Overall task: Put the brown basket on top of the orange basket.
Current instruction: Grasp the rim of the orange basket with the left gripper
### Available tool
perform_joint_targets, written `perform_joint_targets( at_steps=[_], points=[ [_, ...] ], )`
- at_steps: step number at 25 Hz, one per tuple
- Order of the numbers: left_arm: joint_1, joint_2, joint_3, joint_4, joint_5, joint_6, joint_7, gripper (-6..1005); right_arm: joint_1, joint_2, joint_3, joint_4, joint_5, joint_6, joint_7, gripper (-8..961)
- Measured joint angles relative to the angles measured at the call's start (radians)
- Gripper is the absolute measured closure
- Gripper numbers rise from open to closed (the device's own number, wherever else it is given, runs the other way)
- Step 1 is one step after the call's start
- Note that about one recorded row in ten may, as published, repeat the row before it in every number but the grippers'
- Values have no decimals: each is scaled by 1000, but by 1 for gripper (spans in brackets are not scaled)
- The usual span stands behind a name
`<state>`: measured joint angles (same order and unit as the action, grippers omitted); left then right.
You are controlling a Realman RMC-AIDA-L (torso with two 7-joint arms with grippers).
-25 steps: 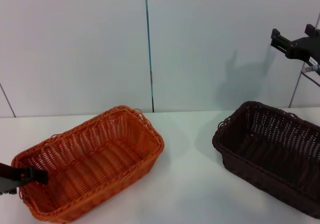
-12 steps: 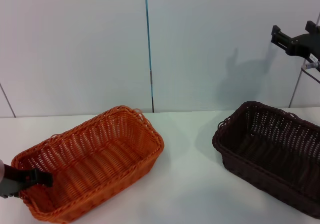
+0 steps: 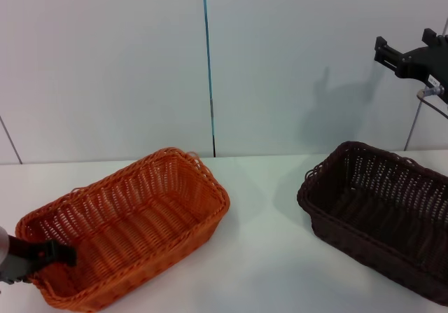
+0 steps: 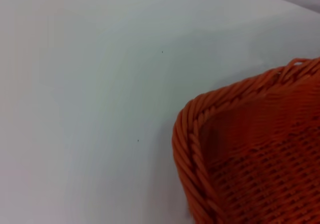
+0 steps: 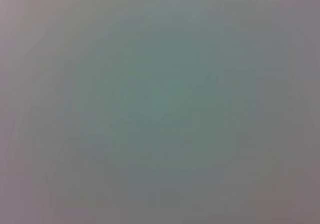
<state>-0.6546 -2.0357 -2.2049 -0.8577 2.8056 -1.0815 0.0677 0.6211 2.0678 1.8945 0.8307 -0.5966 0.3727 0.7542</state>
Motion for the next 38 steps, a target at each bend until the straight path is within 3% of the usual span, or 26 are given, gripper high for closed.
perform_joint_targets(
  at_steps=[4, 15, 18, 23, 34, 38],
  points=[
    [-1, 0, -1, 10, 0, 1, -7, 168, 2, -1, 5, -6, 0, 4, 0, 28],
    [-20, 19, 11, 31, 4, -19, -5, 335, 3, -3, 12, -9, 0, 3, 0, 28],
    [-28, 27, 21, 46, 18, -25, 26, 556, 1, -3, 13, -9, 0, 1, 1, 28],
    [-33, 19, 26, 49, 18, -32, 118, 783, 0, -3, 14, -11, 0, 7, 1, 27],
    [-54, 22, 6, 73, 15, -28, 116, 806, 3, -3, 18, -13, 0, 9, 0, 27],
    [-65, 37, -3, 74, 15, -33, 119, 820, 3, -2, 18, -13, 0, 9, -1, 27]
  ],
)
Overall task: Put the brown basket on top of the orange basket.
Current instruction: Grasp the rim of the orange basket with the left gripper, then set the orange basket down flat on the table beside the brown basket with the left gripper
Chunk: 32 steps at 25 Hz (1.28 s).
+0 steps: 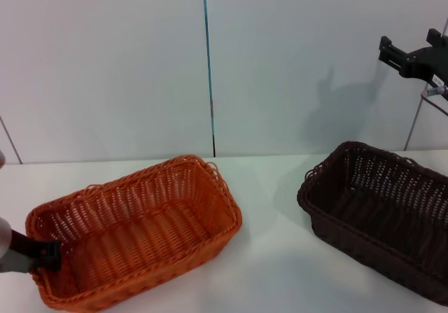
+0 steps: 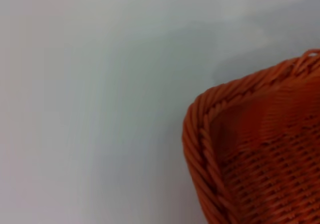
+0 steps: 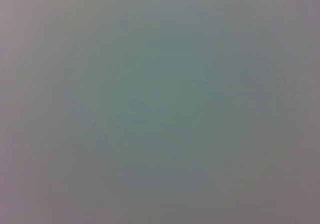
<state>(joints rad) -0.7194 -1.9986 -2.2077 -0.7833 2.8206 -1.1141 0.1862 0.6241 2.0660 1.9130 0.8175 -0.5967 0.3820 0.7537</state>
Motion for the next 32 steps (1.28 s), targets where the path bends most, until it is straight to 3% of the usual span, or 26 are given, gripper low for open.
perform_joint_targets(
  at_steps=[9, 15, 20, 32],
  points=[
    [-41, 38, -87, 38, -23, -54, 58, 826, 0, 3, 0, 0, 1, 12, -27, 33],
    [-48, 50, -89, 45, -26, -84, 60, 841, 3, 4, 0, -3, 2, 16, -28, 225],
    [-53, 59, -113, 21, -33, -124, 70, 852, 5, 5, 0, -4, 1, 15, -28, 275],
    [-73, 129, -177, 4, -149, -225, 117, 864, 3, 5, -4, 0, 0, 16, -28, 269]
  ],
)
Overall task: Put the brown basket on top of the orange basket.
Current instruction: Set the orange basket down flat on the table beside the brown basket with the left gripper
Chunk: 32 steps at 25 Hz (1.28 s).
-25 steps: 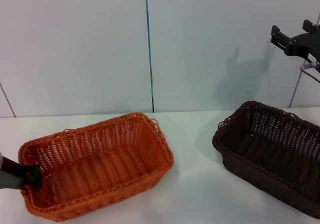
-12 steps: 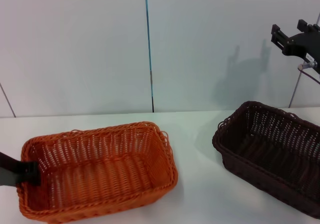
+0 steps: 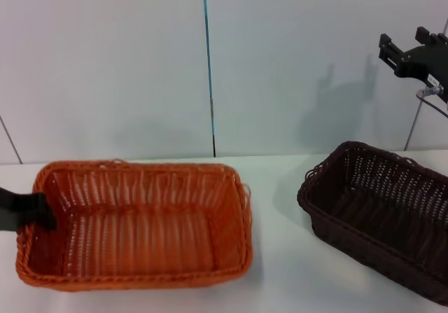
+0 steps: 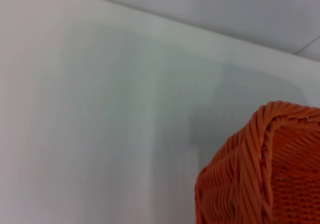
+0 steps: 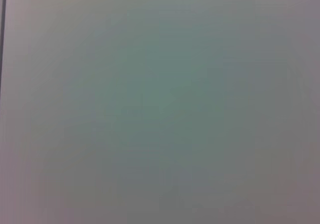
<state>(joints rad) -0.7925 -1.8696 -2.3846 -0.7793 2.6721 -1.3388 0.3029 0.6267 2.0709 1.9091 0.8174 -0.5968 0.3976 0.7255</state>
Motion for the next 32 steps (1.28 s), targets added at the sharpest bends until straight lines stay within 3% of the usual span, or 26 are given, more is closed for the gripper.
perform_joint_targets(
  at_steps=[6, 11, 14, 24, 32],
  points=[
    [-29, 37, -2, 19, -11, -22, -4, 868, 1, 0, 0, 3, 0, 0, 0, 269],
    [-38, 40, -3, 27, -26, -36, -5, 868, 1, 0, -1, 5, 0, 0, 0, 269],
    [-39, 30, -4, 41, -51, -36, -5, 868, 1, 0, 0, 5, 0, 0, 0, 270],
    [-45, -45, -3, 45, -74, -14, -1, 868, 2, 0, -4, 5, 0, 0, 0, 270],
    [-43, -75, 2, 54, -87, 45, 1, 868, 1, 1, -8, 5, 0, 0, 0, 270]
  ],
)
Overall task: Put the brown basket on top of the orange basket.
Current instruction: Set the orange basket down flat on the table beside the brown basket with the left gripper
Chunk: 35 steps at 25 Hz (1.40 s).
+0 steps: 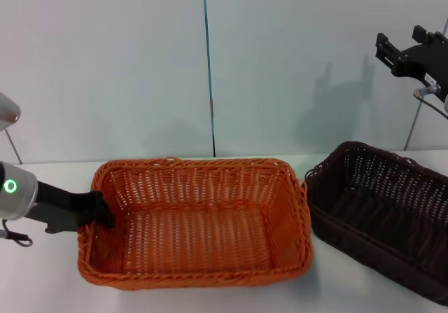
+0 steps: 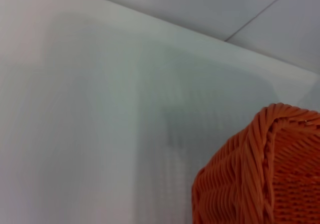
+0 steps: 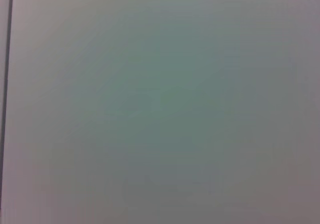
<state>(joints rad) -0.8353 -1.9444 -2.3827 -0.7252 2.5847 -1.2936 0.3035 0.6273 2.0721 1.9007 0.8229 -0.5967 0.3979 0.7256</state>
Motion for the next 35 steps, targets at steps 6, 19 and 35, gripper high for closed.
perform_joint_targets(
  at_steps=[6, 19, 35],
  points=[
    [-1, -6, -3, 57, 0, 77, 18, 869, -2, 1, -3, 3, 0, 1, 0, 270],
    [1, -7, 3, 150, -2, 196, 49, 869, 3, 2, -16, 9, 0, 1, 0, 271],
    [7, -49, 7, 202, -2, 298, 148, 874, -11, 3, -55, 35, 0, -7, -2, 271]
  ],
)
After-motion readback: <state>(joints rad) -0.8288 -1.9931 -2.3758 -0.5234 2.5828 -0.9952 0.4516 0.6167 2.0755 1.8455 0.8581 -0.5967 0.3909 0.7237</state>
